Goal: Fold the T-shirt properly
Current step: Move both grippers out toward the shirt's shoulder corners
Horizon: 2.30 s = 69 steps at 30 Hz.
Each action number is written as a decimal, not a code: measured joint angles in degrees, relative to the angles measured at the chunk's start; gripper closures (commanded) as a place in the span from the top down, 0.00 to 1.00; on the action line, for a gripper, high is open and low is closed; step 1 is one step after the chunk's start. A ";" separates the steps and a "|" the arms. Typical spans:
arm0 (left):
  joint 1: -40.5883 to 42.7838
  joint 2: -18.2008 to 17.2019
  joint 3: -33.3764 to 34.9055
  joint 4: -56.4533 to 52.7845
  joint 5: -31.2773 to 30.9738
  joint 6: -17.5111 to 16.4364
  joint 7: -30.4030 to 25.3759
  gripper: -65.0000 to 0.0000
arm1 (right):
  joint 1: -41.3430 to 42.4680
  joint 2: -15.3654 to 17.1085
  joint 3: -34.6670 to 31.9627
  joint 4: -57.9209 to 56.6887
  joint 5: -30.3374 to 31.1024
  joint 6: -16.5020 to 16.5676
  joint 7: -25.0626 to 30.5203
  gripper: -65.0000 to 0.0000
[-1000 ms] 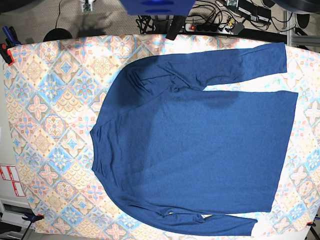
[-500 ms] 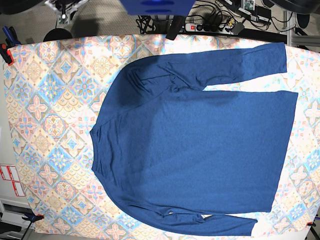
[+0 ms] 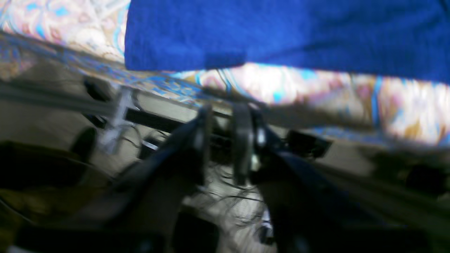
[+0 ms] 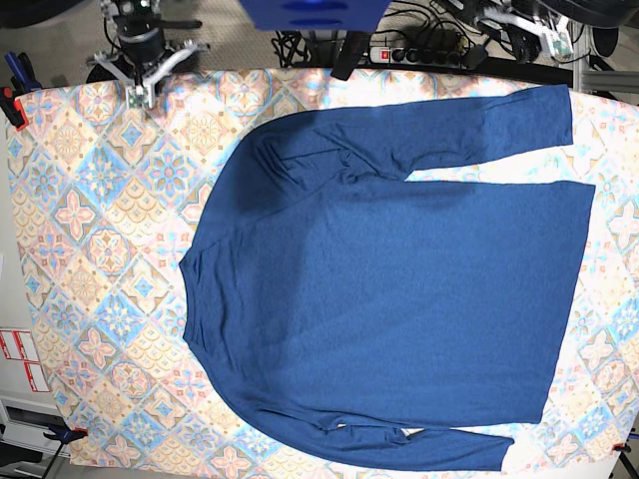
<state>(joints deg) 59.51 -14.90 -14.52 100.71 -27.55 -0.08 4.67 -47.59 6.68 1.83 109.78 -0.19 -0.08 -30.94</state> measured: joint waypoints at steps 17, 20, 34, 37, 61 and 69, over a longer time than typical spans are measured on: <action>-10.49 0.46 -11.08 -6.56 -24.02 0.76 9.09 0.33 | 2.27 -0.31 -5.70 -0.15 0.02 0.17 -0.63 0.00; -11.93 0.50 -10.80 -8.04 -25.16 0.28 9.31 0.42 | 2.34 -0.31 -5.57 -0.15 0.02 0.20 -0.66 0.00; -16.28 1.57 -10.80 -13.88 -26.03 0.57 9.09 0.43 | 4.42 -0.31 -5.81 0.31 0.02 0.20 -4.55 0.00; -16.81 1.53 -10.71 -16.94 -26.10 0.26 9.35 0.44 | 4.22 -0.33 -5.81 0.31 0.02 0.24 -5.31 0.00; -20.26 1.55 -10.71 -19.58 -26.05 0.33 9.29 0.43 | 4.26 -0.33 -5.86 0.31 0.02 0.20 -5.16 0.00; -18.99 1.55 -10.71 -19.15 -26.10 0.72 9.31 0.43 | 4.24 -0.33 -5.86 0.31 0.00 0.20 -5.18 0.00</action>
<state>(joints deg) 40.51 -13.34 -25.23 81.56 -53.65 0.64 13.98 -43.35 6.35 -4.03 110.08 -0.19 0.12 -36.12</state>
